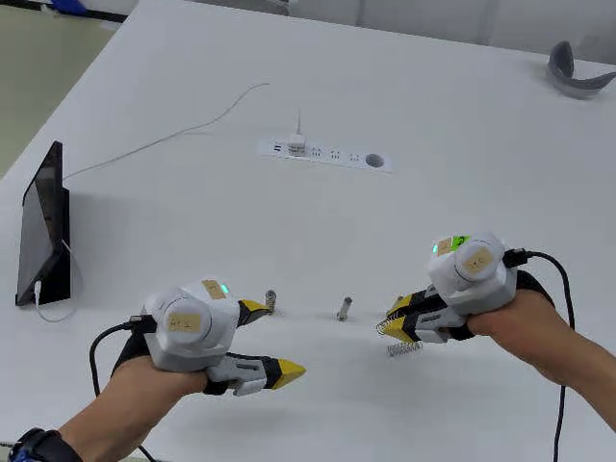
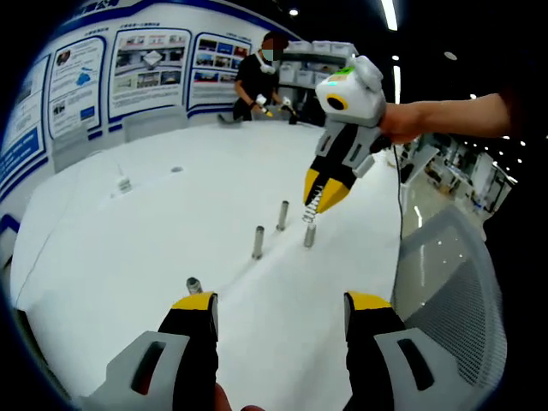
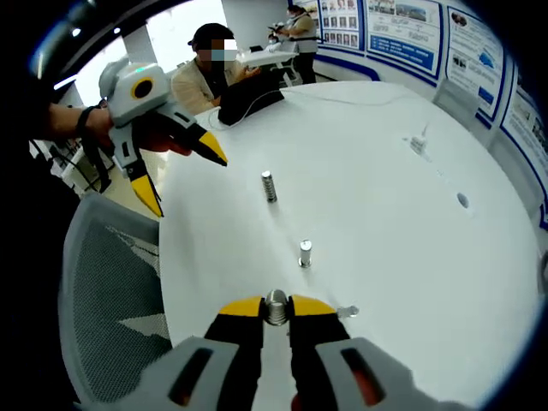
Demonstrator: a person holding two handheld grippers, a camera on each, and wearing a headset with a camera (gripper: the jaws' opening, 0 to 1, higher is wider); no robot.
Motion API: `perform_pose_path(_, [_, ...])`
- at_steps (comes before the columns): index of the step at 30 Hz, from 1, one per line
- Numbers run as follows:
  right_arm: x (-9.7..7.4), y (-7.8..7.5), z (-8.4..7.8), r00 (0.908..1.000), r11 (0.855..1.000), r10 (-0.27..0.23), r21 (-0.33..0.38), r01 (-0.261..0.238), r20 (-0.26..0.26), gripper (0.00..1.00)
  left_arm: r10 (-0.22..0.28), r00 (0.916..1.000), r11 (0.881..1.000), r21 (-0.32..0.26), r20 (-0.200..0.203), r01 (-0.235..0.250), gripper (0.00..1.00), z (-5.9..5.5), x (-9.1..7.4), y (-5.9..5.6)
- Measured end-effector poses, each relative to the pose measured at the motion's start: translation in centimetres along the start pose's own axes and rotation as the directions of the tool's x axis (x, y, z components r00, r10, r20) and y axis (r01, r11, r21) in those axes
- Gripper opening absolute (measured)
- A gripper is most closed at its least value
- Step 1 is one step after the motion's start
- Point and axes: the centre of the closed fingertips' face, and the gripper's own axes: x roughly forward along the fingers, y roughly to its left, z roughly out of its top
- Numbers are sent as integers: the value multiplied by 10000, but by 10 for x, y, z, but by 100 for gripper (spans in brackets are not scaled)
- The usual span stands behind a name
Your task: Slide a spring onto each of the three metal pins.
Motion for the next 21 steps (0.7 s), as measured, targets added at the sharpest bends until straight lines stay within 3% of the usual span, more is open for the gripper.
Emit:
perform_pose_path(11, [13,-14,13,9999,9999,-31,-117,29,-151,13,240,9996,9990,-370,-116,-244,66,-12,-8,8])
perform_pose_path(21, [23,-22,25,9997,9991,35,-421,-46,-261,13,437,9990,9973,-585,-87,-441,69,-15,-15,12])
